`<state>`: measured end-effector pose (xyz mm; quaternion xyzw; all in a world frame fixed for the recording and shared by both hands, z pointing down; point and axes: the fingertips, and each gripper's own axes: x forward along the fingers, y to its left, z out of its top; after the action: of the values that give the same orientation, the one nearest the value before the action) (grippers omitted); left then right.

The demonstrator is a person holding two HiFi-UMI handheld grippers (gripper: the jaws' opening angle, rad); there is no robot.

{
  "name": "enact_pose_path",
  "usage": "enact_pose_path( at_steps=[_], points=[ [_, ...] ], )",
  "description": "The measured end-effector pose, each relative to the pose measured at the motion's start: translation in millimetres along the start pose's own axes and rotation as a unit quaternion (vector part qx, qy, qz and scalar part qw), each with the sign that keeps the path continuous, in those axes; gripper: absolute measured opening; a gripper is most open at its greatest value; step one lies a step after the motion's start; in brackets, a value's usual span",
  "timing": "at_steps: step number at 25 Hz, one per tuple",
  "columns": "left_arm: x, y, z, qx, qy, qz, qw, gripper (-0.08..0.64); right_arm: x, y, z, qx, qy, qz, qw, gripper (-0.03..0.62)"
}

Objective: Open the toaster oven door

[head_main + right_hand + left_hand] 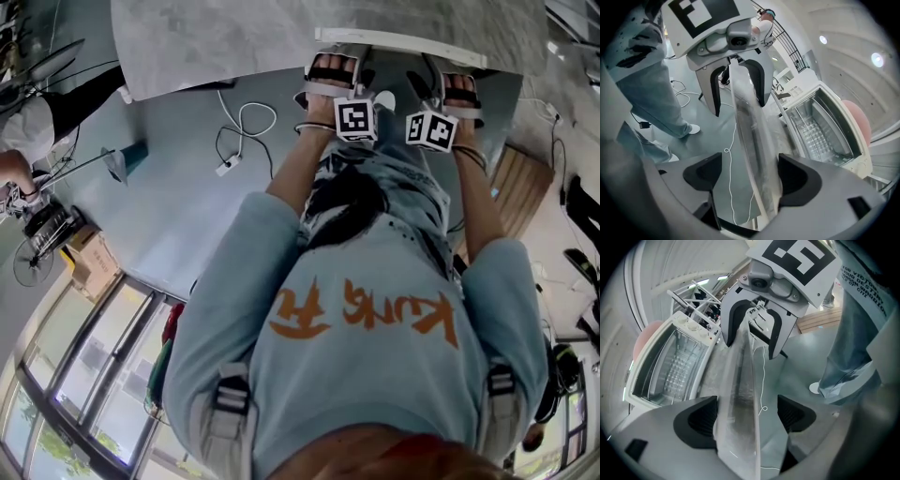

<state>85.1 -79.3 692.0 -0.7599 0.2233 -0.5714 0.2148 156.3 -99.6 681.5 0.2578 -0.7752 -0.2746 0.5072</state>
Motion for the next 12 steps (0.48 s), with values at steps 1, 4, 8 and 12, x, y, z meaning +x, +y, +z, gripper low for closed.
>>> enact_pose_path(
  at_steps=[1, 4, 8, 12],
  points=[
    [0.9, 0.3, -0.1, 0.000, 0.000, 0.002, 1.0000, 0.388, 0.9, 0.8, -0.3, 0.000, 0.001, 0.000, 1.000, 0.362],
    [2.9, -1.3, -1.1, 0.005, 0.003, 0.008, 0.9999, 0.400, 2.7, 3.6, -0.6, 0.001, 0.005, -0.006, 1.000, 0.377],
    [5.4, -7.1, -4.2, 0.009, 0.012, 0.014, 0.9998, 0.402, 3.3, 5.4, 0.3, 0.013, 0.008, -0.019, 1.000, 0.379],
    [1.2, -1.9, -0.8, -0.019, -0.002, 0.026, 0.9995, 0.400, 1.3, 6.5, 1.5, 0.039, 0.010, -0.017, 0.999, 0.374]
  ],
)
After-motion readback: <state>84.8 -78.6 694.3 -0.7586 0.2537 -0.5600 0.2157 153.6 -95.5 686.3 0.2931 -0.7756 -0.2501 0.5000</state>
